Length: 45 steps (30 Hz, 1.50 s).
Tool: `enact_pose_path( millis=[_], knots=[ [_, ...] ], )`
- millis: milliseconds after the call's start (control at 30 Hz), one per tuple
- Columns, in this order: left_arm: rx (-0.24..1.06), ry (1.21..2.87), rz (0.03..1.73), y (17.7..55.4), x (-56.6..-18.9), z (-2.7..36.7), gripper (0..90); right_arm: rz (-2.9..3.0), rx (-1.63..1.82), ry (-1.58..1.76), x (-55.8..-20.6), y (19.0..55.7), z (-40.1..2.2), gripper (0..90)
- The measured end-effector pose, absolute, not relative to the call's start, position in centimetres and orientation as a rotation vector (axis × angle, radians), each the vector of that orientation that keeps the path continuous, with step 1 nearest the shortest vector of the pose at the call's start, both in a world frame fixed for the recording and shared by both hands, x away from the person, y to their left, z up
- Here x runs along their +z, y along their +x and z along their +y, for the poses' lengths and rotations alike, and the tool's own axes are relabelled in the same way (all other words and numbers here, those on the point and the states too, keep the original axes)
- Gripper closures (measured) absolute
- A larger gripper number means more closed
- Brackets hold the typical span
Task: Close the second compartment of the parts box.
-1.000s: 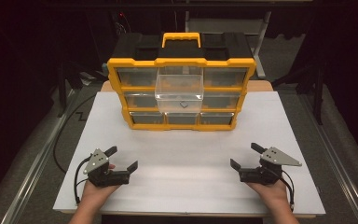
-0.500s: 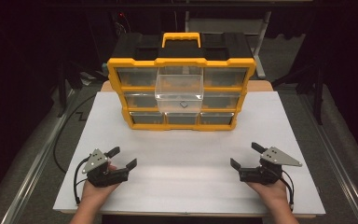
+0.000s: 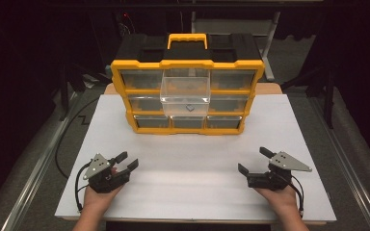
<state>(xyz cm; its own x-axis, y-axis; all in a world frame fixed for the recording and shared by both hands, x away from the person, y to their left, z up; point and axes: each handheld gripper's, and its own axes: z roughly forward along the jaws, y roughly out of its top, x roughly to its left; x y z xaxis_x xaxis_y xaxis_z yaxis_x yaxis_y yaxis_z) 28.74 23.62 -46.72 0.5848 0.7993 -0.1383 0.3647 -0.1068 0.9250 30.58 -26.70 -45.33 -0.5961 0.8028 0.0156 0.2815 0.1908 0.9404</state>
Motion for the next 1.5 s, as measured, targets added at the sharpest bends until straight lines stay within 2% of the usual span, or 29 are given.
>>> enact_pose_path(
  millis=[200,333,633,800,1100,1500],
  knots=[
    [0.479,1.73,0.964,28.8,-46.8,23.4,64.8,1.977,1.41,1.01,-45.3,30.6,-26.9,0.2],
    [0.483,1.733,0.97,28.6,-46.7,23.3,70.3,1.986,1.412,1.001,-45.3,30.3,-26.9,0.2],
    [0.515,1.737,0.978,28.6,-46.7,23.2,89.2,1.975,1.423,1.002,-45.2,30.2,-27.0,0.2],
    [0.531,1.721,0.976,28.5,-46.7,23.3,90.0,1.966,1.413,1.005,-45.1,30.1,-27.2,0.2],
    [0.475,1.715,0.945,28.2,-46.5,23.0,90.0,1.977,1.405,0.988,-45.0,30.1,-27.0,0.2],
    [0.444,1.681,0.899,28.3,-44.4,21.4,90.0,1.976,1.399,0.987,-45.0,30.0,-26.7,0.2]
  ],
)
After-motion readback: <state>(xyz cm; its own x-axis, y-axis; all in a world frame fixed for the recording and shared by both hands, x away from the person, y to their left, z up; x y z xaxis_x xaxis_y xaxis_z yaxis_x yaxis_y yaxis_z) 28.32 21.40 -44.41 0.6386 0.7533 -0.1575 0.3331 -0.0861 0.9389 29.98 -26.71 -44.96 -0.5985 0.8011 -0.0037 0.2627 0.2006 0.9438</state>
